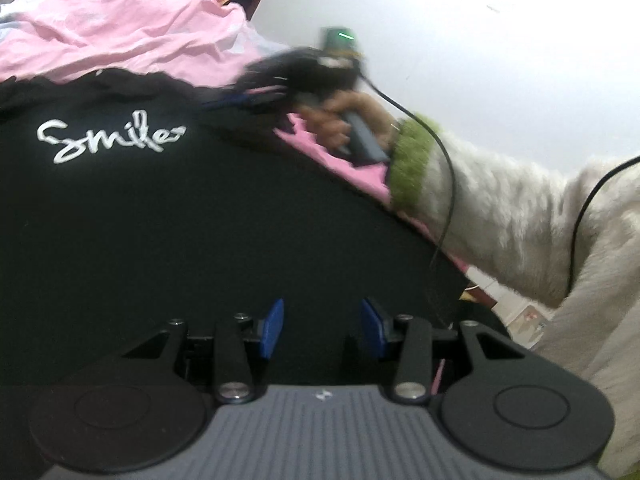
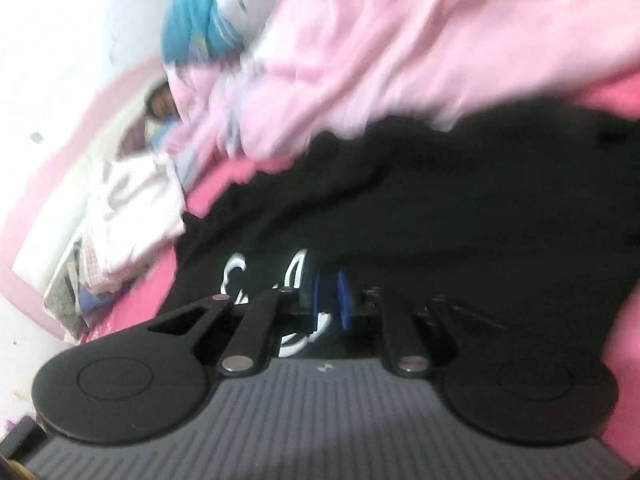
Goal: Fold clothes
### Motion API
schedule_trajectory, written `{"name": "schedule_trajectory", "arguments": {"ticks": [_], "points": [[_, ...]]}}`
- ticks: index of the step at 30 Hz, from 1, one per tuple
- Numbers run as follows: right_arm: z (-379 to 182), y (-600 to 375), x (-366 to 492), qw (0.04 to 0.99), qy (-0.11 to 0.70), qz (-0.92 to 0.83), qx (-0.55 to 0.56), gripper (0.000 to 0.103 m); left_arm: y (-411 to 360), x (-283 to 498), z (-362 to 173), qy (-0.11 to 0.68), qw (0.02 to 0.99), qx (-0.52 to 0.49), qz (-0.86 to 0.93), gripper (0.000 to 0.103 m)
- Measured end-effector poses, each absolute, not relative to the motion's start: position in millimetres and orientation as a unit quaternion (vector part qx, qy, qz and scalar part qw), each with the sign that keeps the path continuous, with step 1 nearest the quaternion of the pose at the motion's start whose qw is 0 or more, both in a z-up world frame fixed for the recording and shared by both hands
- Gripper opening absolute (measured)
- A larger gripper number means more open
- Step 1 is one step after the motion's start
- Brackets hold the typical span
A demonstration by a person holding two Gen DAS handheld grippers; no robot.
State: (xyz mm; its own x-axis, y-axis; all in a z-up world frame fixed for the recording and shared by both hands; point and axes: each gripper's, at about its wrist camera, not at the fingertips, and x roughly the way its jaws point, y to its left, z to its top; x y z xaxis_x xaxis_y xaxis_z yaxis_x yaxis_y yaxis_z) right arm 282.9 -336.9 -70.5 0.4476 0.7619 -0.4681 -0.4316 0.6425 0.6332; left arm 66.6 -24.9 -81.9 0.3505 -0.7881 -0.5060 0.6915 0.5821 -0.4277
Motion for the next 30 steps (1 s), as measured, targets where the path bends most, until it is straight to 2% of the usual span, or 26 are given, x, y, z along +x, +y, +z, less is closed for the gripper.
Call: {"name": "schedule_trajectory", "arguments": {"ticks": [3, 6, 9, 13, 20, 23, 26, 30], "points": [[-63.7, -361.0, 240.9, 0.811, 0.369, 0.415, 0.185, 0.011, -32.1, 68.7, -81.7, 0.348, 0.813, -0.072, -0.461, 0.043], [-80.0, -387.9, 203.1, 0.814, 0.412, 0.389, 0.126, 0.011, -39.7, 70.1, -84.9, 0.356, 0.808, -0.069, -0.465, 0.043], [-88.5, -456.8, 169.4, 0.83, 0.403, 0.327, 0.203, 0.01, -42.3, 70.2, -85.7, 0.361, 0.804, -0.071, -0.467, 0.043], [-79.5, -528.0, 124.7, 0.87, 0.354, 0.223, 0.261, 0.014, -41.0, 71.5, -82.6, 0.365, 0.804, -0.077, -0.463, 0.043], [-58.7, -458.8, 132.6, 0.87, 0.302, 0.314, 0.233, 0.014, -44.4, 70.0, -77.6, 0.37, 0.814, -0.079, -0.441, 0.043], [-80.1, -441.5, 147.7, 0.859, 0.335, 0.307, 0.237, 0.014, -46.1, 68.7, -76.0, 0.372, 0.816, -0.082, -0.434, 0.043], [-97.0, -471.2, 124.2, 0.859, 0.35, 0.27, 0.26, 0.01, -46.0, 65.7, -76.5, 0.374, 0.812, -0.088, -0.44, 0.043], [-81.6, -514.1, 79.5, 0.877, 0.322, 0.202, 0.293, 0.014, -47.6, 61.0, -79.2, 0.378, 0.805, -0.085, -0.449, 0.043]]}}
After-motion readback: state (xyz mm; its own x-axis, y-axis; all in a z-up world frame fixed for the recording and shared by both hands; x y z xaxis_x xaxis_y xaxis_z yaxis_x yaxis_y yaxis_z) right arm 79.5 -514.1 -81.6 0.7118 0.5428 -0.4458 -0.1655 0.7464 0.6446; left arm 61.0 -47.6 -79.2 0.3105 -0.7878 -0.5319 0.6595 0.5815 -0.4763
